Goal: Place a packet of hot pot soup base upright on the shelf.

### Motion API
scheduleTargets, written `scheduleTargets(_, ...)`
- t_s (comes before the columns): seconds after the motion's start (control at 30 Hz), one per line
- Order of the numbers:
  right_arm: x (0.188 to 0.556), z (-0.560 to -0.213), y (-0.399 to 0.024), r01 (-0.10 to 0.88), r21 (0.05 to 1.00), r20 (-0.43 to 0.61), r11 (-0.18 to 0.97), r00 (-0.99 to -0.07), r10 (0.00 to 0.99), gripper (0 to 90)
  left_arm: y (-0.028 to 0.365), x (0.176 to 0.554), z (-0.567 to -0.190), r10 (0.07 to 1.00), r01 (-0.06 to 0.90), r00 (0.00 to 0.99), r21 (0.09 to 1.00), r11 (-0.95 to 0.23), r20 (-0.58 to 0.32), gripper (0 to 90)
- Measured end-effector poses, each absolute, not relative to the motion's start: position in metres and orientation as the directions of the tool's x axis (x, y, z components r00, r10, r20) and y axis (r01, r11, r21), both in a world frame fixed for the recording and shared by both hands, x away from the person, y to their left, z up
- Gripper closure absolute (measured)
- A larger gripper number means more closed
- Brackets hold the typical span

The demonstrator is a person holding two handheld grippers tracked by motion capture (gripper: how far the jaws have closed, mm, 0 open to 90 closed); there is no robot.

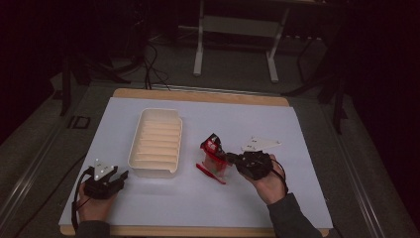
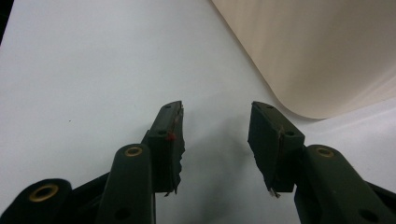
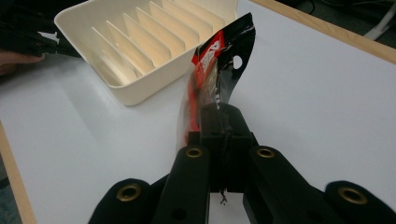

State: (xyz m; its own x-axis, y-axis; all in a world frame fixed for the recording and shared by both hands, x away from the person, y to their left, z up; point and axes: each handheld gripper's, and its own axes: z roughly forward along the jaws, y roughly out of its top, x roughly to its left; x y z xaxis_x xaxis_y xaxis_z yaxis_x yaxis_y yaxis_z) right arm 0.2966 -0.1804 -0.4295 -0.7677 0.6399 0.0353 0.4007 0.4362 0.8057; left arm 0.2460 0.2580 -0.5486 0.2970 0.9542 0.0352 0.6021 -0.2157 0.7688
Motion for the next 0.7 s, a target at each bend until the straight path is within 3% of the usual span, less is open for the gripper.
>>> scheduleTargets(0.7,0.303,-0.415,-0.165,0.343,0.823,0.006,0.453,-0.803,0.596,90.0,0.258,0.246,-0.549,0.957,0.605,0.288,0.769,-0.206,0.03,52.9)
